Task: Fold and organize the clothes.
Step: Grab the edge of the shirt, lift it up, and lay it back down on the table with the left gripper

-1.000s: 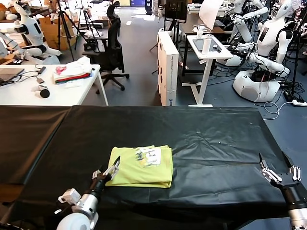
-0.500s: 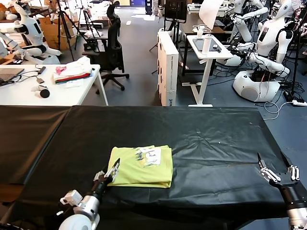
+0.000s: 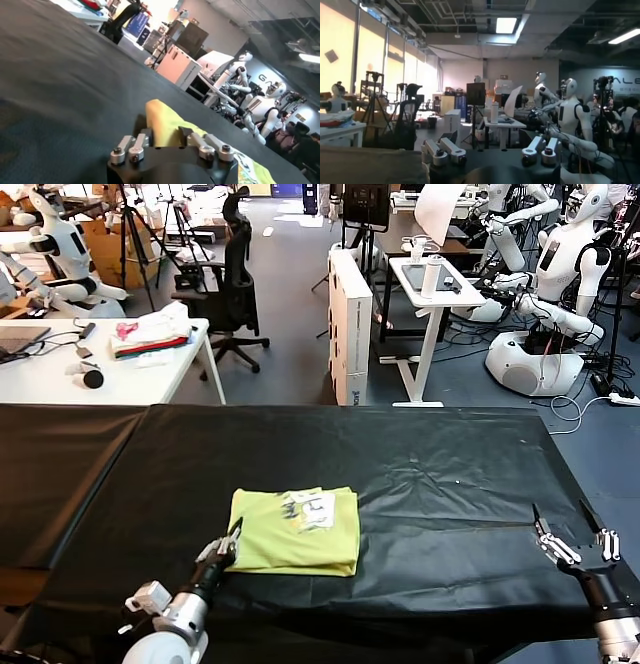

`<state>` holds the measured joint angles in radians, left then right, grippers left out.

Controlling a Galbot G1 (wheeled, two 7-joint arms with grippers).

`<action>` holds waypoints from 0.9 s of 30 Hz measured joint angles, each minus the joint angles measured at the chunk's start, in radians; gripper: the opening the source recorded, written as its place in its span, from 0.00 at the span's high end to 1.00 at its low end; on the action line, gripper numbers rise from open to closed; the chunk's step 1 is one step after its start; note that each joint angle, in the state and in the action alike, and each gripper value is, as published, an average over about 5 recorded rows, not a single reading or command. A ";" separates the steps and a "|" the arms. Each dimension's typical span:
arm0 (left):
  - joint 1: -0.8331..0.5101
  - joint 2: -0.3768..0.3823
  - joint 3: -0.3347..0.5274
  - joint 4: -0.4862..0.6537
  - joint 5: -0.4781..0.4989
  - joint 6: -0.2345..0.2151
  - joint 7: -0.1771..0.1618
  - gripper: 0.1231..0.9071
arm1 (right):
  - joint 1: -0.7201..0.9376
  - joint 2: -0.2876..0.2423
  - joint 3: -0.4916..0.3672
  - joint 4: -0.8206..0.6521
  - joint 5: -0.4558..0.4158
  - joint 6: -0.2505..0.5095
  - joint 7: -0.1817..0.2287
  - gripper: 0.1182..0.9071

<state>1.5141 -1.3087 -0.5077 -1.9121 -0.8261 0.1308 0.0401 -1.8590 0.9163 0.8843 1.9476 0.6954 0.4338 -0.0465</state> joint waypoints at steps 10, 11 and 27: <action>-0.006 0.038 -0.029 -0.035 0.024 0.013 -0.011 0.90 | 0.038 0.010 -0.031 -0.008 -0.019 -0.012 0.006 0.00; -0.005 0.047 -0.035 -0.039 0.031 0.013 -0.011 0.90 | 0.043 0.011 -0.036 -0.010 -0.020 -0.013 0.007 0.00; 0.072 0.299 -0.265 -0.099 -0.034 0.026 -0.016 0.90 | 0.137 0.016 -0.143 -0.045 -0.039 -0.030 0.029 0.00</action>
<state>1.5860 -1.0100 -0.7727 -2.0111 -0.8600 0.1563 0.0237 -1.7223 0.9328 0.7414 1.9023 0.6568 0.4037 -0.0174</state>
